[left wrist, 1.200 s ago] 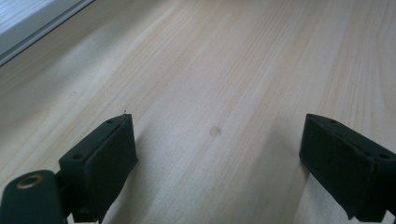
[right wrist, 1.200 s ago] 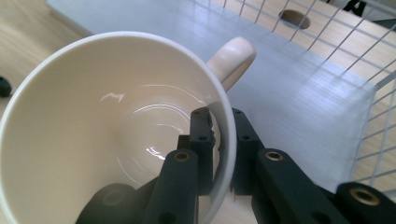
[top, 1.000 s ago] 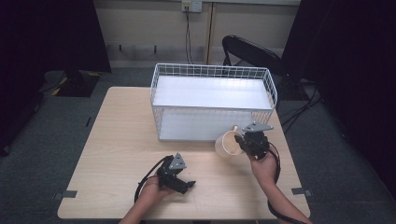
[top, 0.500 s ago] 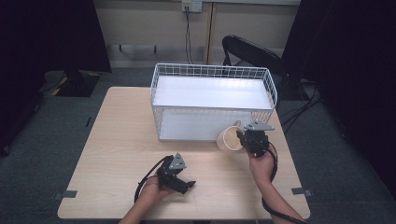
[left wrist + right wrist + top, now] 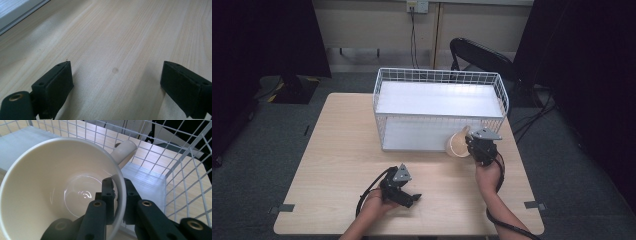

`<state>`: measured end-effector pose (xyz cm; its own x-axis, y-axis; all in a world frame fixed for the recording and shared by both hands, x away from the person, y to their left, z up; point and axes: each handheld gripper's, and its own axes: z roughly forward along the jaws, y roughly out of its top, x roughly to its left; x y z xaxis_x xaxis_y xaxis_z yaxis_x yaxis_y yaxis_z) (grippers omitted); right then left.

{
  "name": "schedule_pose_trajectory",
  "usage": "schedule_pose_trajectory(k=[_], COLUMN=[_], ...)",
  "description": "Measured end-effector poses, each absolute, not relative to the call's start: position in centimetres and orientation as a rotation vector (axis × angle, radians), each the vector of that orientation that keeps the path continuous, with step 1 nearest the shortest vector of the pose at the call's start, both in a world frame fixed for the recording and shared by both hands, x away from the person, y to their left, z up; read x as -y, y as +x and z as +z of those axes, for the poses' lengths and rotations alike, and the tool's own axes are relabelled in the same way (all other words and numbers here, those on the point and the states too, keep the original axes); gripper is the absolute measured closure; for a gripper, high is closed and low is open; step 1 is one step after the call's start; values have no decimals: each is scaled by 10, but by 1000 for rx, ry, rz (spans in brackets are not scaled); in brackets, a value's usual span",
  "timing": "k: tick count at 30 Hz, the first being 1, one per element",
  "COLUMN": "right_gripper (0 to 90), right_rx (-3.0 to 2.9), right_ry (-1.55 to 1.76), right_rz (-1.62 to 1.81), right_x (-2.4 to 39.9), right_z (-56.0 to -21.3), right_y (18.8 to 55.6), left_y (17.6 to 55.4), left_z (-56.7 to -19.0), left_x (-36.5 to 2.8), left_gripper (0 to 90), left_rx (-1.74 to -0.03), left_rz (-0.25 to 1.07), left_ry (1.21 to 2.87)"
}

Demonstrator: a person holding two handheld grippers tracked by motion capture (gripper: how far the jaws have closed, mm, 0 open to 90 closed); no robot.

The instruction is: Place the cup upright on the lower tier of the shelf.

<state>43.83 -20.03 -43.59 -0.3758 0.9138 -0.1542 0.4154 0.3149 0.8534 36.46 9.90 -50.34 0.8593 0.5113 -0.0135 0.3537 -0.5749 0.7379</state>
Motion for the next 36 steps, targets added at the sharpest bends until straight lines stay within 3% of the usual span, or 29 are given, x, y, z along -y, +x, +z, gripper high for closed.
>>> schedule_pose_trajectory(k=[36], right_gripper=[830], right_rx=[-1843], right_ry=[1229], right_rz=[968], right_x=[194], right_z=[-441], right_y=[458], left_y=[365], left_z=[-503], left_x=[-99], left_gripper=[104], left_rx=[-623], left_rz=[257], left_ry=[2241])
